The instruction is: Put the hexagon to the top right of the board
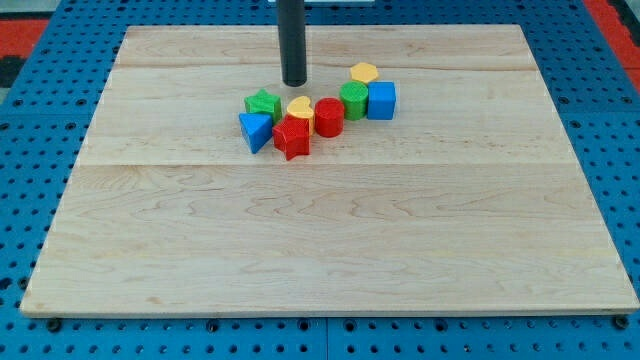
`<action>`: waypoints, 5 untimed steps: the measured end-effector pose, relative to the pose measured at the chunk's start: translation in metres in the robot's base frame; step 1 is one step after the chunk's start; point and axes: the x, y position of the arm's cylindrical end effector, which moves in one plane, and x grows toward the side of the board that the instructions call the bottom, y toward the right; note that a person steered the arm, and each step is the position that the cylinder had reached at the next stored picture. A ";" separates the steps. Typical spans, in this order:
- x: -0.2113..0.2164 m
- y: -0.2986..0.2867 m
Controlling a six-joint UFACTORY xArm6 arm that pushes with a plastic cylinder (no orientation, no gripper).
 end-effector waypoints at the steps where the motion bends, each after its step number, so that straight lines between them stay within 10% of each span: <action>1: -0.006 0.046; 5: 0.011 0.162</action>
